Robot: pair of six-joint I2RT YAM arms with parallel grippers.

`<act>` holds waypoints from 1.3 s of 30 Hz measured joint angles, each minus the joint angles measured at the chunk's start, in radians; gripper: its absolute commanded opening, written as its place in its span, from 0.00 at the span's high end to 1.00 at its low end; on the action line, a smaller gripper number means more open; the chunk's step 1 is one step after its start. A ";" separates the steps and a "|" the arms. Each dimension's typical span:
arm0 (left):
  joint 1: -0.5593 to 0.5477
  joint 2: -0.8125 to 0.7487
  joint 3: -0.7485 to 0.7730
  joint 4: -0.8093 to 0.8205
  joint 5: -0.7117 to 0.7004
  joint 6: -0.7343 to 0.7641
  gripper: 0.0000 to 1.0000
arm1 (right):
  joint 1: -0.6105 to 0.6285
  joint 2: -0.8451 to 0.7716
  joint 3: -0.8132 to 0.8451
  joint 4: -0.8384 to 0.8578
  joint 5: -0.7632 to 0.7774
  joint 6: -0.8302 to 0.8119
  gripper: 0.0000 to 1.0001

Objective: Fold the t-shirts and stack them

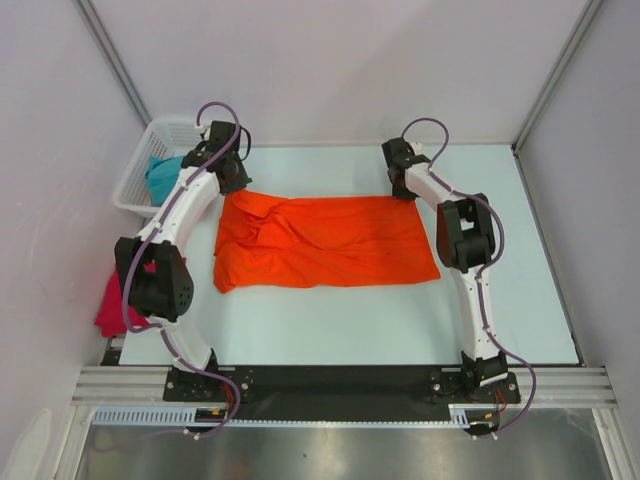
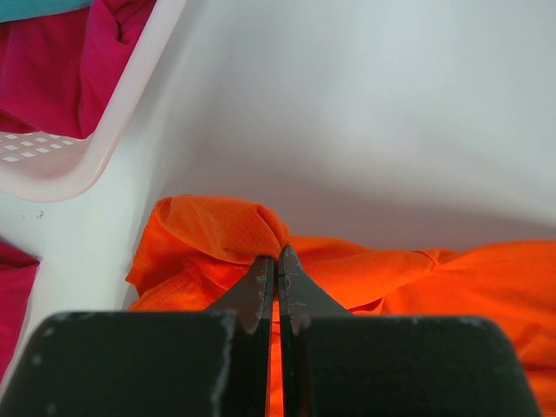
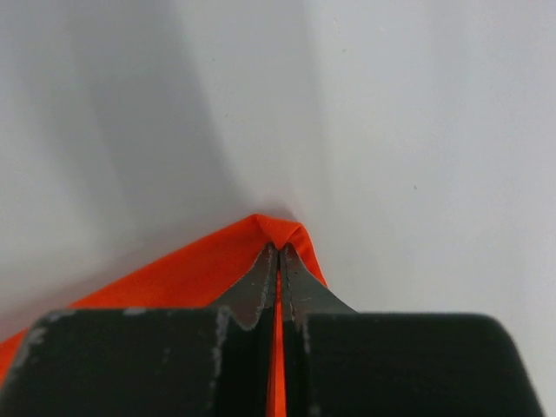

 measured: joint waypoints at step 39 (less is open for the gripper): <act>0.000 -0.387 -0.306 -0.044 0.030 0.000 1.00 | 0.239 -0.569 -0.560 -0.004 0.188 0.030 1.00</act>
